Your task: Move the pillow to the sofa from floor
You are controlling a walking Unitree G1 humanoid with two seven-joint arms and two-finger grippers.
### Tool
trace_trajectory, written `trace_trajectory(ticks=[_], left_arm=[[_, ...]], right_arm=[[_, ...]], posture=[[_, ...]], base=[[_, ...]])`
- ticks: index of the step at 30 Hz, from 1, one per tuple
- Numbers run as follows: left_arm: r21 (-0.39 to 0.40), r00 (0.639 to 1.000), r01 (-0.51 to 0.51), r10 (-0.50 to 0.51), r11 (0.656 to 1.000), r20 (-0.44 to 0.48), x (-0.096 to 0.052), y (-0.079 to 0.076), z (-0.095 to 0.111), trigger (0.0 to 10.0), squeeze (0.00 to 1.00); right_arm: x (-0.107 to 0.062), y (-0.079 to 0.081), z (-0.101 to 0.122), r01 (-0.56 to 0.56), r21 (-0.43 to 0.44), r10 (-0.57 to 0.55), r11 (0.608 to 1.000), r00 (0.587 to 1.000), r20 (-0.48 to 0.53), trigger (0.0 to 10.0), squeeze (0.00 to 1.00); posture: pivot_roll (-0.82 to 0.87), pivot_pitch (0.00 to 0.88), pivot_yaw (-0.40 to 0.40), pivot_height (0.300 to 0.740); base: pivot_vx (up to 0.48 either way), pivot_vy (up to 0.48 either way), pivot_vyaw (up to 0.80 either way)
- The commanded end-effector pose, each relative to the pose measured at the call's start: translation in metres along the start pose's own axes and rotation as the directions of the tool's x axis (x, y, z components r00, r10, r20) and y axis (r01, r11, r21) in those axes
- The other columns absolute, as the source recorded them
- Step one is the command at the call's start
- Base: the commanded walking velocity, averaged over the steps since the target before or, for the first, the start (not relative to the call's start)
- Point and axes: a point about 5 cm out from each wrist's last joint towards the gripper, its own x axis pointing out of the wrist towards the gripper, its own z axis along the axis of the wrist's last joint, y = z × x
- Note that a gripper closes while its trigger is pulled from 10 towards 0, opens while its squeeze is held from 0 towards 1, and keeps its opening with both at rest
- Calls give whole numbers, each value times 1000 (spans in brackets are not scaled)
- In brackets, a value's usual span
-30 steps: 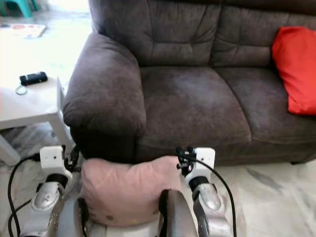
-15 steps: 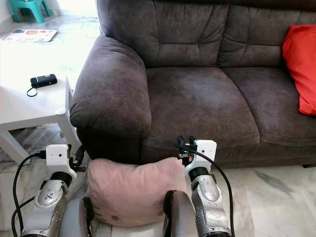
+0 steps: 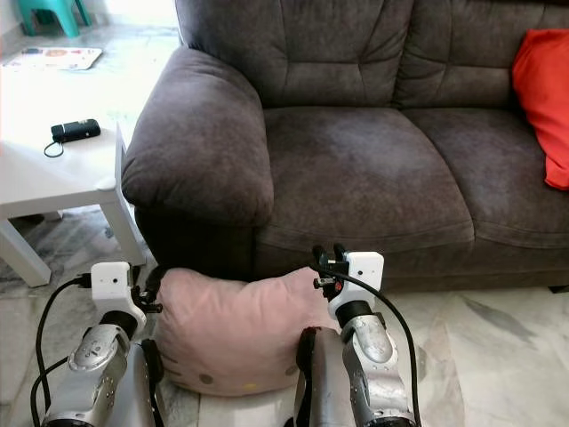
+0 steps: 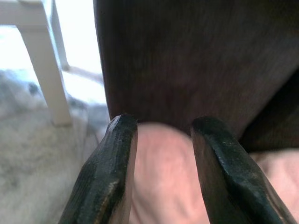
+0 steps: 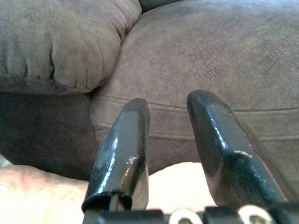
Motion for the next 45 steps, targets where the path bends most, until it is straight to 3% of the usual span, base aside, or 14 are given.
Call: trace_trajectory(ticks=[1, 7, 10, 15, 25, 45], left_arm=[[-23, 997, 16, -18, 1000, -79, 4, 4, -6, 10000, 0], [-20, 987, -17, 14, 1000, -161, 11, 15, -17, 10000, 0], [-83, 982, -31, 15, 996, -187, 15, 16, -21, 10000, 0], [-116, 978, -17, -7, 993, -207, 21, 14, -24, 10000, 0], [-114, 988, -17, -1, 993, -155, 29, 12, -17, 10000, 0], [-117, 987, -1, -18, 993, -159, 27, 8, -21, 10000, 0]], right_arm=[[0, -2, 8, -8, -11, 8, 1000, 1000, 19, 10000, 0], [2, -3, 17, -21, -22, 22, 1000, 999, 40, 10000, 0], [2, -2, 21, -34, -31, 35, 999, 998, 46, 10000, 0], [-2, -5, 27, -38, -38, 39, 999, 998, 52, 10000, 0], [-7, -4, 29, -55, -41, 56, 998, 998, 26, 10000, 0], [-5, 2, 28, -62, -24, 62, 998, 998, 17, 10000, 0]], posture=[[58, 0, -117, 427], [39, 0, -131, 427], [24, 8, -142, 427], [2, 31, -160, 427], [-6, 58, -186, 427], [5, 51, -167, 427]], base=[[0, 0, 0], [0, 0, 0], [0, 0, 0], [0, 0, 0], [99, 0, 0], [197, 0, 0]])
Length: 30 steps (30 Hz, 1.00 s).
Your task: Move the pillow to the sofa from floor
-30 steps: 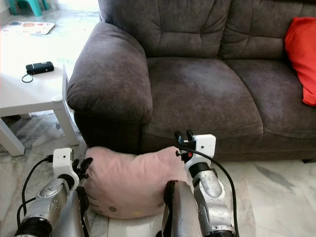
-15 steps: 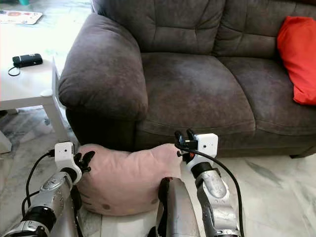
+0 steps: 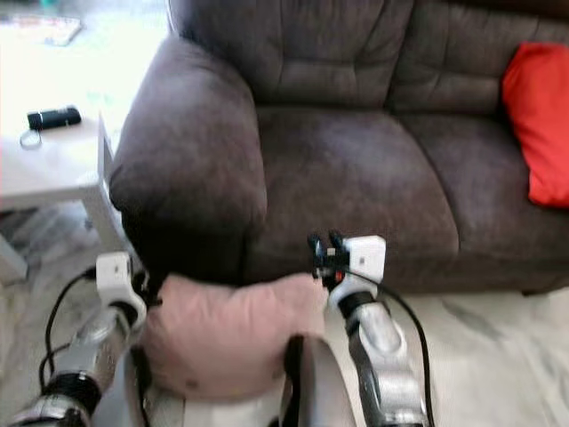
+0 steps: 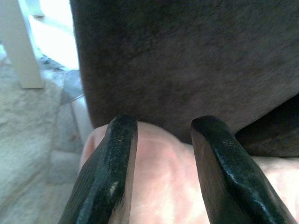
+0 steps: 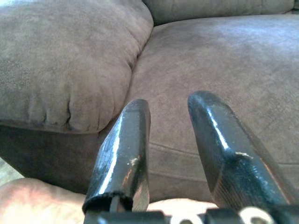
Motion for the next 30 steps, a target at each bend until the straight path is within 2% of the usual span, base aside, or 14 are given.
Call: trace_trajectory(ticks=[1, 10, 19, 30], left_arm=[[-10, 999, 0, -1, 1000, -40, -3, 1, -9, 10000, 0], [-1, 992, 24, -24, 1000, -123, -8, 0, -26, 10000, 0], [8, 994, 24, -23, 1000, -106, -8, -1, -24, 10000, 0], [18, 996, 26, -24, 1000, -89, -7, 0, -21, 10000, 0]], right_arm=[[-2, -1, 0, 8, 1, -8, 1000, 1000, -1, 10000, 0], [-3, 0, -2, 12, 5, -12, 1000, 1000, -9, 10000, 0], [-4, 0, -3, 15, 4, -15, 1000, 1000, -11, 10000, 0], [0, 1, -2, 13, 9, -13, 1000, 1000, -4, 10000, 0]], posture=[[5, 51, -167, 427], [2, 58, -158, 427], [6, 56, -159, 427], [11, 53, -154, 427]], base=[[0, 0, 0], [0, 0, 0], [0, 0, 0], [252, 0, 0]])
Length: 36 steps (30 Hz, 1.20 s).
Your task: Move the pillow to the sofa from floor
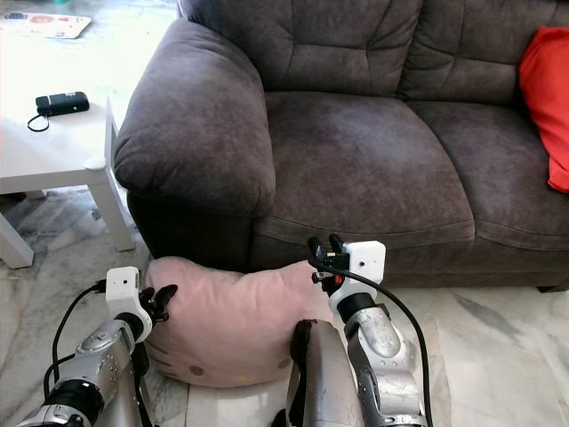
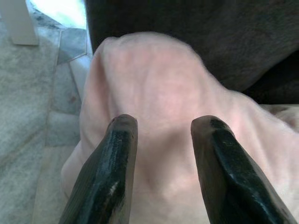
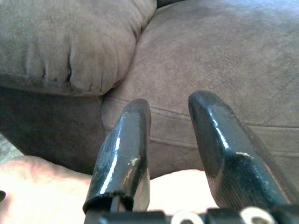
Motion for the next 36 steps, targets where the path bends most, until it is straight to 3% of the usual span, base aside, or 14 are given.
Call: trace_trajectory(ticks=[1, 27, 36], left_arm=[[21, 1000, 14, -14, 1000, 10, 0, -3, 1, 10000, 0], [31, 999, 44, -44, 999, 1, -1, -10, -4, 10000, 0], [12, 987, 115, -113, 993, -117, -6, -16, -27, 10000, 0]], right_arm=[[1, -3, 2, 10, -5, -10, 1000, 1000, 7, 10000, 0], [2, 0, 1, 9, 3, -9, 1000, 1000, 7, 10000, 0], [1, 0, 0, 9, 4, -9, 1000, 1000, 5, 10000, 0]], posture=[[11, 52, -154, 427], [13, 54, -146, 427], [9, 61, -148, 427]], base=[[274, 0, 0], [309, 0, 0], [0, 0, 0]])
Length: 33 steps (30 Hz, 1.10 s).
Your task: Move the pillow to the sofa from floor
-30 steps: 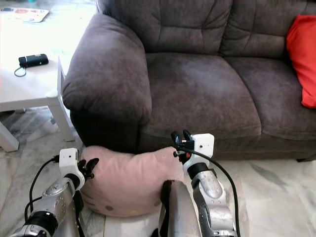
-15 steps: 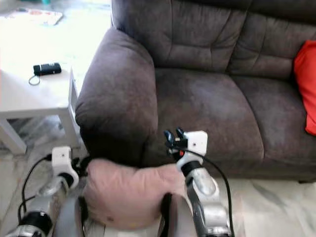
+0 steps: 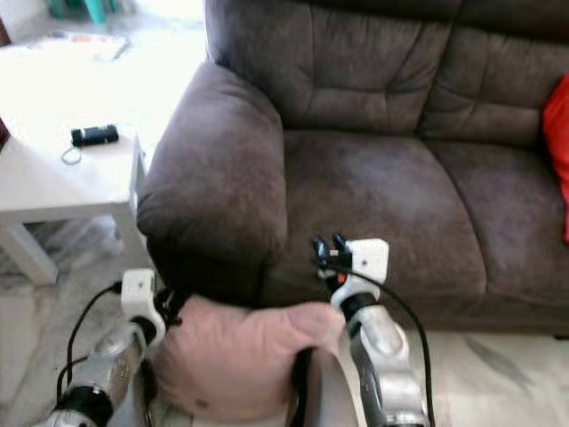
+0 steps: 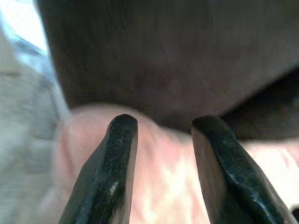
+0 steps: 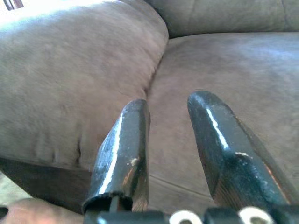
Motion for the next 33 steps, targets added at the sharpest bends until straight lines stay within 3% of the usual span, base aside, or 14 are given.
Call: trace_trajectory(ticks=[1, 8, 14, 15, 16, 17, 23, 33], left_arm=[[-5, 996, 3, -4, 1000, -85, -5, 3, -19, 10000, 0], [-18, 992, -23, 21, 1000, -123, -8, 10, -27, 10000, 0], [-18, 993, -63, 61, 998, -99, -6, 15, -20, 10000, 0], [-19, 994, -74, 73, 997, -82, -5, 17, -16, 10000, 733], [-19, 994, -74, 73, 997, -82, -5, 17, -16, 10000, 733], [-28, 995, -85, 84, 996, -51, -4, 18, -9, 10000, 1000], [-94, 990, -104, 112, 990, 84, -3, 29, 23, 10000, 1000], [-153, 989, -64, 84, 986, 123, 0, 29, 34, 10000, 1000]], right_arm=[[-1, 2, -2, -4, 4, 4, 1000, 1000, -7, 10000, 0], [-3, 1, -1, -3, -2, 3, 1000, 1000, -7, 10000, 0], [-6, -2, 1, -1, -10, 1, 1000, 1000, -7, 10000, 0], [-6, -3, 1, 1, -12, -1, 1000, 1000, -8, 10000, 0], [-6, -3, 1, 1, -12, -1, 1000, 1000, -8, 10000, 0], [-7, -4, 1, 1, -16, -1, 1000, 1000, -10, 10000, 0], [-7, -4, 3, -12, -26, 12, 1000, 1000, -16, 10000, 0], [-10, -7, 4, -16, -36, 15, 999, 1000, -23, 10000, 0]], posture=[[9, 61, -148, 427], [-10, 70, -153, 427], [-24, 75, -160, 427], [-23, 75, -165, 427], [-23, 75, -165, 427], [-24, 78, -173, 427], [-28, 84, -188, 427], [-51, 97, -205, 427]], base=[[0, 0, 0], [0, 0, 0], [0, 0, 0], [0, 0, 0], [0, 0, 0], [0, 0, 0], [0, 0, 0], [0, 0, 0]])
